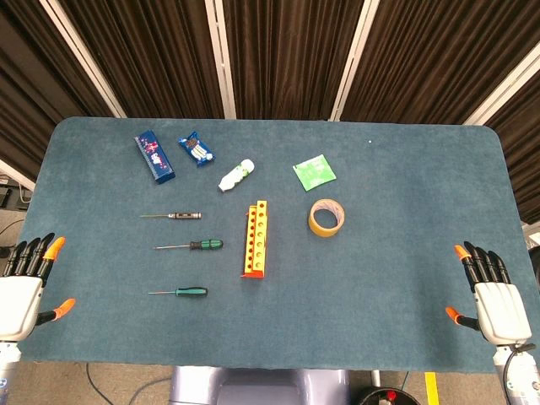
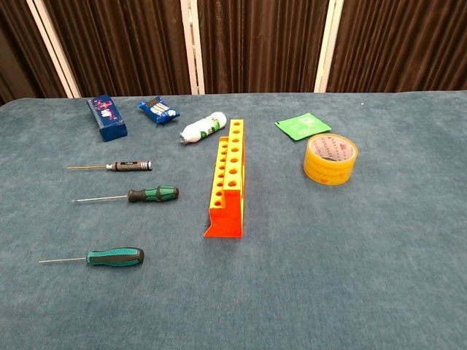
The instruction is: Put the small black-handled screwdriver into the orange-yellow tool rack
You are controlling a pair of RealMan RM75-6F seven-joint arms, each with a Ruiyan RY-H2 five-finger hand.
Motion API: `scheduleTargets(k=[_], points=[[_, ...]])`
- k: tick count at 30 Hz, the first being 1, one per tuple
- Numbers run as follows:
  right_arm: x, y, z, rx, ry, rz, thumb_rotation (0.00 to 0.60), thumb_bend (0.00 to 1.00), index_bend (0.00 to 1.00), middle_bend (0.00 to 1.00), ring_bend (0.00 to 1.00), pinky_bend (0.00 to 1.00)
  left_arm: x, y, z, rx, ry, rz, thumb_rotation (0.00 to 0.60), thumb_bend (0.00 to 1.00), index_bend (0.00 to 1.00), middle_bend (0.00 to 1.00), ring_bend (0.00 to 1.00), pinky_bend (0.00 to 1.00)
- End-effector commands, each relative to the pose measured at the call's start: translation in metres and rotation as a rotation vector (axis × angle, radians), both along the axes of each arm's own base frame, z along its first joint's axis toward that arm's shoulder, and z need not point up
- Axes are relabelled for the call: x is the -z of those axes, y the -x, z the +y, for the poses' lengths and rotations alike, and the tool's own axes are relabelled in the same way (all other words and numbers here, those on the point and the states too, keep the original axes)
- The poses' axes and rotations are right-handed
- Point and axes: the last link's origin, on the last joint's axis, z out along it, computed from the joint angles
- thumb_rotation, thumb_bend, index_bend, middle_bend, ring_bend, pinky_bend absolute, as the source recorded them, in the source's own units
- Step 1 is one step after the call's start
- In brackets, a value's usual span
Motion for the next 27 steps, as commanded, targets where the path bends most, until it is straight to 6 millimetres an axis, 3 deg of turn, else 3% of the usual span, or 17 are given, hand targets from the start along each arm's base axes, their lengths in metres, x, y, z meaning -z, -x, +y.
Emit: scheduleTargets(k=[1,6,11,14,20,25,27], points=[[0.0,0.0,0.0,-0.008,-0.002,0.007,0.6,0.0,0.0,0.0,0.0,0.0,0.0,0.0,0.001,-0.003,-0.002,-0.001,0.6,0.01,0.0,0.0,0.0,0.0],[0.0,0.001,-0.001,-0.006,0.0,-0.004,0.6,0.0,0.0,0.0,0.0,0.0,0.0,-0.002,0.008,-0.011,-0.015,-0.026,0.6,0.02,0.0,0.0,0.0,0.0],[0.0,0.001,-0.003,0.001,-0.004,-0.018,0.6,0.0,0.0,0.0,0.0,0.0,0.003,-0.012,0.037,-0.006,-0.021,-0.037,0.6,0.04,0.0,0.0,0.0,0.0],[0.0,0.001,-0.003,0.003,-0.003,-0.026,0.6,0.0,0.0,0.0,0.0,0.0,0.005,-0.022,0.065,0.006,-0.023,-0.023,0.6,0.06,0.03,0.0,0.0,0.0],[0.001,0.002,-0.004,0.03,-0.012,-0.047,0.6,0.02,0.0,0.0,0.0,0.0,0.021,-0.045,0.124,-0.011,0.009,-0.007,0.6,0.21,0.26,0.0,0.0,0.0],[0.001,0.002,-0.004,0.033,-0.014,-0.056,0.6,0.02,0.0,0.0,0.0,0.0,0.038,-0.059,0.16,-0.024,0.038,0.011,0.6,0.26,0.33,0.0,0.0,0.0],[0.001,0.003,-0.004,0.046,-0.012,-0.066,0.6,0.02,0.0,0.0,0.0,0.0,0.054,-0.069,0.186,-0.024,0.072,0.039,0.6,0.27,0.35,0.0,0.0,0.0]])
